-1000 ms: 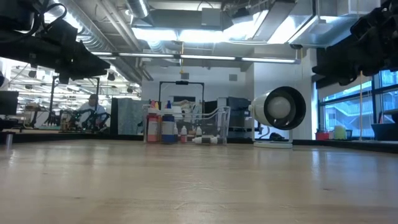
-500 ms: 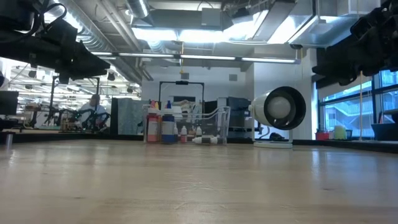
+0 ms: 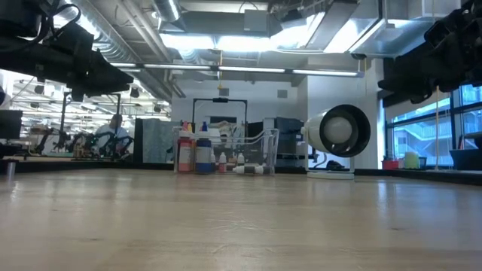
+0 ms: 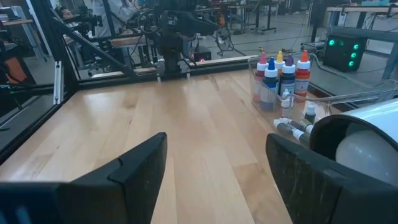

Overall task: Pick & Place food coloring
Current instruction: Return to Home Position

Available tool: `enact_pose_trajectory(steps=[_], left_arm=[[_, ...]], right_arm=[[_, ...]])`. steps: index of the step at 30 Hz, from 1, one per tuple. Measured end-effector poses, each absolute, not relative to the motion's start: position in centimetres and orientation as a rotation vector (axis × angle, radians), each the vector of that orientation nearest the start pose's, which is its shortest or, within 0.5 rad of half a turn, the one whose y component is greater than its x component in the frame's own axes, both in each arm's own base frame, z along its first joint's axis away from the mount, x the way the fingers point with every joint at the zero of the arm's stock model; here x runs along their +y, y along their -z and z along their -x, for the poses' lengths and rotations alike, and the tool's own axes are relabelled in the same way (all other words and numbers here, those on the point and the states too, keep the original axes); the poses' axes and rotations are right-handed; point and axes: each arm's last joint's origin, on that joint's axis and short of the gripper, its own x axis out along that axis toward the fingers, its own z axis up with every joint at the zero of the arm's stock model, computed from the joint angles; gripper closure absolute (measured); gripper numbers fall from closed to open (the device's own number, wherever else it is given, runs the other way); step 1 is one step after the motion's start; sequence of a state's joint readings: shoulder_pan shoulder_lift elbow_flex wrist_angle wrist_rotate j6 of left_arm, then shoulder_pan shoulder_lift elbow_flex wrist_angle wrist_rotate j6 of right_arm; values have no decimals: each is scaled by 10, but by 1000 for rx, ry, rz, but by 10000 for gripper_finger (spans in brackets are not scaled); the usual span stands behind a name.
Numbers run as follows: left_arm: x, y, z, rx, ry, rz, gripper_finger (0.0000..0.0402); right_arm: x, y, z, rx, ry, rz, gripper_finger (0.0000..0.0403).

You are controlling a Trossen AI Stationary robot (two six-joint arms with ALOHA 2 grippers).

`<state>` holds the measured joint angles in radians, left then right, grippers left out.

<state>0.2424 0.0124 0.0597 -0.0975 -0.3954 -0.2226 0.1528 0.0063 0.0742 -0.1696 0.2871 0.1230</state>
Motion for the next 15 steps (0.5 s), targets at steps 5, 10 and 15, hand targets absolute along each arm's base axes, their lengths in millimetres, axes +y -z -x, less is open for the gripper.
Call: enact_pose_trajectory(steps=[5, 10, 15], left_arm=[[33, -174, -87, -20, -640, 211, 238], [33, -174, -87, -20, -641, 211, 241], [33, -174, -87, -20, -641, 211, 240]], right_arm=[[6, -172, -92, 91, 139, -101, 127], [6, -172, -92, 91, 139, -101, 127], [6, -172, -92, 91, 139, -101, 128]])
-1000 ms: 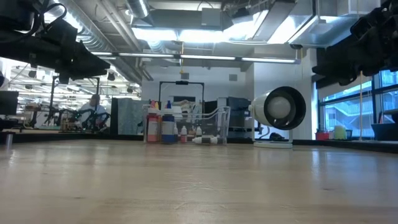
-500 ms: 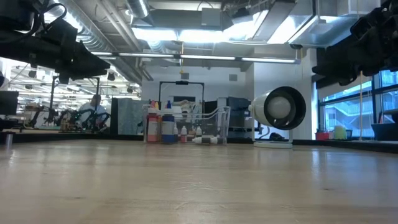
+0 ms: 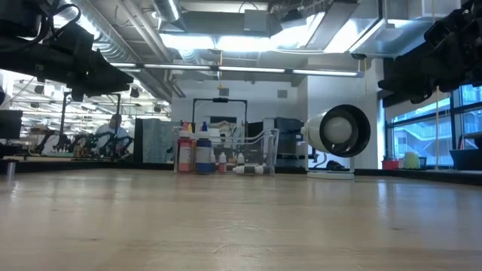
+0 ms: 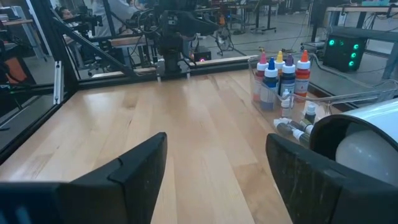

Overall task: Pick & Place food coloring
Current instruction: Return to Home Position

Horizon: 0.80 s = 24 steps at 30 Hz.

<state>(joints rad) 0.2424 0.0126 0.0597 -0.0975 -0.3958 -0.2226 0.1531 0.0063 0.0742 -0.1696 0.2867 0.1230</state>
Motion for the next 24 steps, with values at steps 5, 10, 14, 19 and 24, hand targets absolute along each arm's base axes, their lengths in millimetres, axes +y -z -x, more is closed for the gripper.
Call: enact_pose_trajectory(steps=[5, 10, 14, 19, 24], left_arm=[[33, -174, -87, -20, -641, 211, 238], [33, -173, -87, -19, -641, 211, 240], [33, -173, -87, -19, -641, 211, 242], [33, -173, -87, -20, -641, 211, 238], [33, -173, -87, -20, -641, 211, 239]], right_arm=[[6, -172, -92, 91, 139, -101, 128], [6, -172, -92, 91, 139, -101, 127], [6, -172, -92, 91, 139, -101, 128], [6, -172, -92, 91, 139, -100, 128], [6, -172, -92, 91, 140, -101, 127]])
